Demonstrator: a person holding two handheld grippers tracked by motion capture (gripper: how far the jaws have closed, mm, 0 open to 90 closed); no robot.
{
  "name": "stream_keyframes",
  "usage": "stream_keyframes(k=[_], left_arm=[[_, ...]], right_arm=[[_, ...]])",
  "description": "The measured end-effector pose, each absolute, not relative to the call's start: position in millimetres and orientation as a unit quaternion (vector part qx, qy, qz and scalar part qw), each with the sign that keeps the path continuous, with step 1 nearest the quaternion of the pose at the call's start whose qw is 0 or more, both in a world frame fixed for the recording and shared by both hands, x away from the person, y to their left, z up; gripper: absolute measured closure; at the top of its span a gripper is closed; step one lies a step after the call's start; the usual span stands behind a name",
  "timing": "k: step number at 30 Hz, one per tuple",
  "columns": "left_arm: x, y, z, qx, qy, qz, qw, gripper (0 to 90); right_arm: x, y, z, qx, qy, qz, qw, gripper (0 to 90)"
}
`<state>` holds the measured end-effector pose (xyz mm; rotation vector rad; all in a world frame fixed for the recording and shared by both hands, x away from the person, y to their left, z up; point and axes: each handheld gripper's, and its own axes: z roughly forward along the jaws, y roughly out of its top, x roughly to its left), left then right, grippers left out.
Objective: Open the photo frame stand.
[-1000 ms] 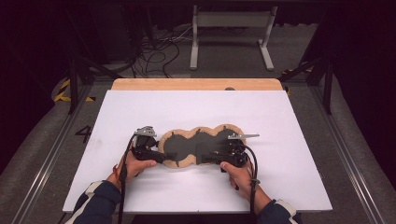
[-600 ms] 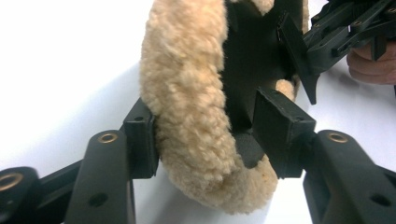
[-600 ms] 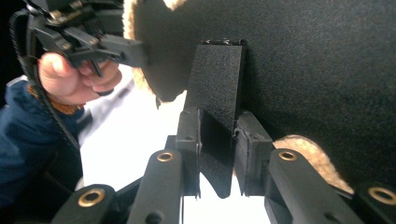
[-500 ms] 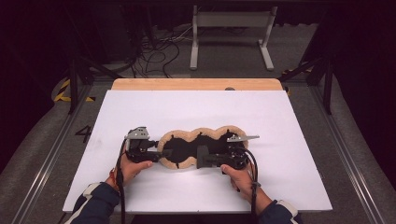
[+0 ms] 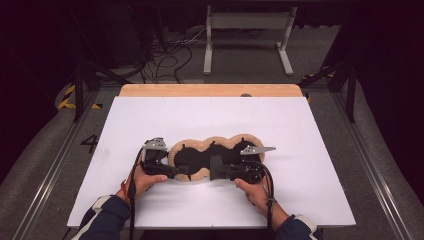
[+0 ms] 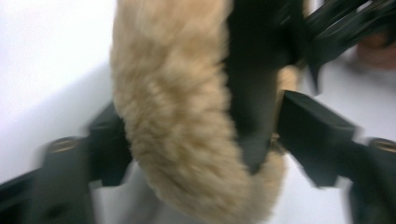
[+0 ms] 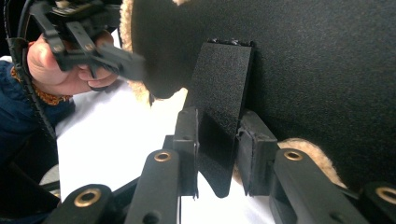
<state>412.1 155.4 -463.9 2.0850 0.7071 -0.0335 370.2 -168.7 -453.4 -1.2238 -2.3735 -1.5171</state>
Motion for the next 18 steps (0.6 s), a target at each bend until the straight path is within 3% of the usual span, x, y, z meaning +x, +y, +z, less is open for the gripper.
stream_keyframes(k=[2, 5, 10, 13, 18], left_arm=[[412, 154, -466, 0.844, 0.286, -0.028, 0.453, 21.2], [407, 153, -462, 0.850, 0.257, -0.025, 0.460, 38.9], [405, 155, -459, 0.848, 0.253, -0.020, 0.465, 43.5], [401, 153, -453, 0.852, 0.246, 0.014, 0.462, 47.8], [398, 149, -448, 0.853, 0.249, 0.055, 0.456, 47.2]], right_arm=[[370, -169, -453, -0.397, -0.774, -0.493, 0.034, 71.8], [370, -169, -454, -0.396, -0.774, -0.494, 0.035, 71.8], [369, -170, -453, -0.395, -0.775, -0.492, 0.036, 72.2], [368, -169, -452, -0.390, -0.783, -0.484, 0.028, 75.1], [366, -168, -449, -0.385, -0.786, -0.484, 0.020, 73.8]])
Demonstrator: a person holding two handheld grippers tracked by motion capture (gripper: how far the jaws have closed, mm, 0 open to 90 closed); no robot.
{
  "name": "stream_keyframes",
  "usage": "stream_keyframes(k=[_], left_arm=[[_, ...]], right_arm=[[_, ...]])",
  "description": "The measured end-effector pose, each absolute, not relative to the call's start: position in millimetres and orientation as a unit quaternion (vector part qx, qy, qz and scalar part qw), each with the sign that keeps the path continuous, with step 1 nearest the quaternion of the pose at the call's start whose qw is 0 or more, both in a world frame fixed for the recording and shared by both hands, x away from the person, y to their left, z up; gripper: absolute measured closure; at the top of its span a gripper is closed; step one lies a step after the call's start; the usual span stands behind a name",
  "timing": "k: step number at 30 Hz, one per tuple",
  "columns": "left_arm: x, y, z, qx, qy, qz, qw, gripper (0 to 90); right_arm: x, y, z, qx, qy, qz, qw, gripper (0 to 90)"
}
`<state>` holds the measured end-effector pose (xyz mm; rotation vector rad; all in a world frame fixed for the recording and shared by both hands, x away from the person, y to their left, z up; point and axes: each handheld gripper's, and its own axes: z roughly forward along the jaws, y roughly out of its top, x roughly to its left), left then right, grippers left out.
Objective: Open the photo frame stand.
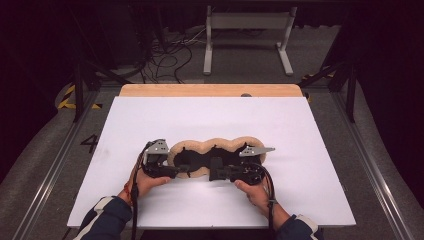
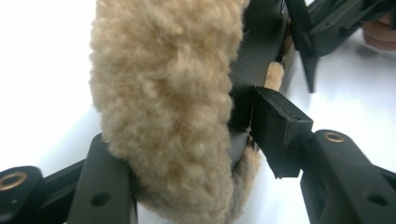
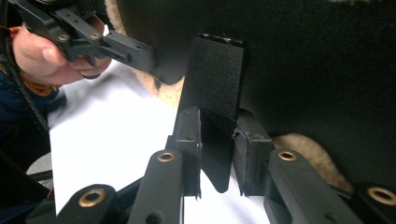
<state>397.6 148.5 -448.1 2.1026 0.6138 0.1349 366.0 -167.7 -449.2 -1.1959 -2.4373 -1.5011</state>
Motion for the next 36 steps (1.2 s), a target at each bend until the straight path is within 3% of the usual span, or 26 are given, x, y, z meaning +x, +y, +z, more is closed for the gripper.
stream_keyframes(k=[11, 36], left_arm=[[391, 135, -445, 0.855, 0.236, 0.132, 0.443, 45.9], [376, 138, -446, 0.867, 0.203, 0.144, 0.433, 49.6]], right_arm=[[368, -174, -447, -0.393, -0.781, -0.485, 0.009, 72.7], [354, -173, -450, -0.379, -0.805, -0.456, -0.025, 75.3]])
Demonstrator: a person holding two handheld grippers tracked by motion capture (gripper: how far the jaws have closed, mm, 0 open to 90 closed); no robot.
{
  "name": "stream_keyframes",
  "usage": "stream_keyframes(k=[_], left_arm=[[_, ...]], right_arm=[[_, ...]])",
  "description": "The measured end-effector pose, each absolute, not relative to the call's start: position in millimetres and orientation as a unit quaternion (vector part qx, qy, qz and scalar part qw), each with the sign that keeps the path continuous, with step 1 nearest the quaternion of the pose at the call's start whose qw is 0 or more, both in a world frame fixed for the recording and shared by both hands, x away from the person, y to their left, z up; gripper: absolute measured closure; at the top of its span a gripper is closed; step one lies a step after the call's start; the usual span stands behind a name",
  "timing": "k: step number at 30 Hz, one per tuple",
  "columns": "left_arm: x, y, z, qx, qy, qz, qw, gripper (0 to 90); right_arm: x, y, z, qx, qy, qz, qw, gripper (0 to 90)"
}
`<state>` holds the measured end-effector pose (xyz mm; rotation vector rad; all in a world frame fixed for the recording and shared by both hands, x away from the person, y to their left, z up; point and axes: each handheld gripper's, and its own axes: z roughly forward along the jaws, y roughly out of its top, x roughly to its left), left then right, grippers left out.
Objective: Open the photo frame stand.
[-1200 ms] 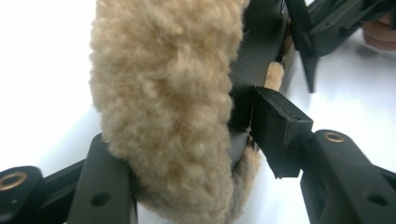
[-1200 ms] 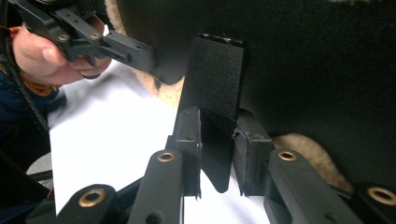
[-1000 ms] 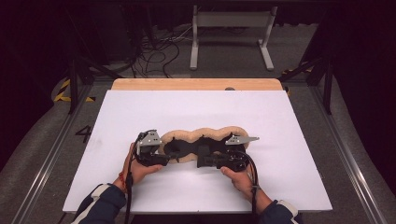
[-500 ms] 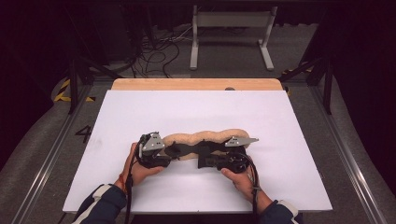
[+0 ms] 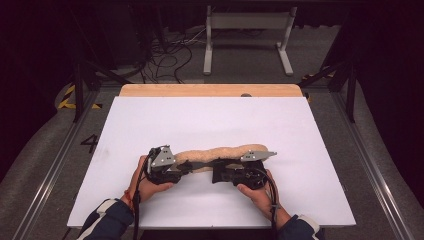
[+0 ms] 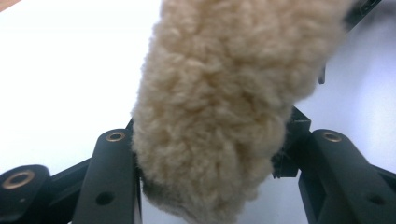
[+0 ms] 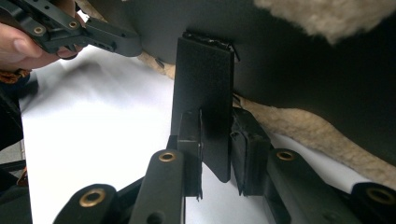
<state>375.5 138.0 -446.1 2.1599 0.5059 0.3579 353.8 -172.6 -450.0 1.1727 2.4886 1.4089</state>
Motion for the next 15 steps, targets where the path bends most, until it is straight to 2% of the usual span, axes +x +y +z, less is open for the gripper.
stream_keyframes(k=[15], left_arm=[[369.0, 141.5, -446.9, 0.873, 0.195, 0.143, 0.423, 51.1]], right_arm=[[347.5, -173.5, -452.7, 0.376, 0.811, 0.447, 0.030, 72.4]])
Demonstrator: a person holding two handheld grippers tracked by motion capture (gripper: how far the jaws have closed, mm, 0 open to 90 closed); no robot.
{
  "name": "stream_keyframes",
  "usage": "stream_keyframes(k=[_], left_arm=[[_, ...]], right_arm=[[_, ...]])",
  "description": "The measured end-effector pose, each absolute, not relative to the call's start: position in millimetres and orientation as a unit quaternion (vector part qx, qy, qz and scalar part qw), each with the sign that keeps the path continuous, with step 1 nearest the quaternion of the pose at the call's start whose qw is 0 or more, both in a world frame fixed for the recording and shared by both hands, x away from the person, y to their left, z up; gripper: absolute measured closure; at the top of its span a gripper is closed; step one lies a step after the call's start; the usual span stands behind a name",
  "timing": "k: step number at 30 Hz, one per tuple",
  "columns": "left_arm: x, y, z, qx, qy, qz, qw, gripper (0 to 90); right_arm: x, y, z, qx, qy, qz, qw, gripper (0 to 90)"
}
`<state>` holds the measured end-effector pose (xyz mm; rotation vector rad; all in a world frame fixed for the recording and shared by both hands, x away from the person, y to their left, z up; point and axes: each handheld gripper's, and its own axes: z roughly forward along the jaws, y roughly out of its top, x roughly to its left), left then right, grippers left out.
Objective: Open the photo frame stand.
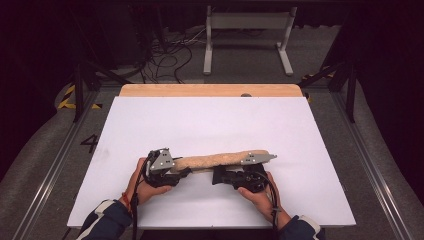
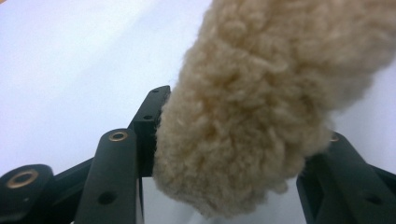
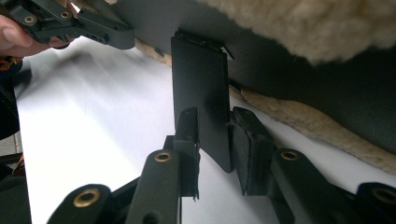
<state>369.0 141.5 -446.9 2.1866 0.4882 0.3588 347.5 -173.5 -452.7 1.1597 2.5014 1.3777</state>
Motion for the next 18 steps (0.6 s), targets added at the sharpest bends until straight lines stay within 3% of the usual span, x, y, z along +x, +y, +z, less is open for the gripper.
stream_keyframes(k=[12, 14, 18], left_arm=[[365, 149, -444, 0.873, 0.199, 0.136, 0.424, 51.8], [362, 151, -444, 0.875, 0.195, 0.133, 0.422, 51.7], [360, 152, -442, 0.877, 0.192, 0.132, 0.421, 51.7]], right_arm=[[336, -167, -448, 0.352, 0.831, 0.425, 0.068, 58.0], [331, -169, -444, 0.336, 0.840, 0.418, 0.086, 52.7], [320, -177, -435, 0.316, 0.845, 0.416, 0.116, 51.6]])
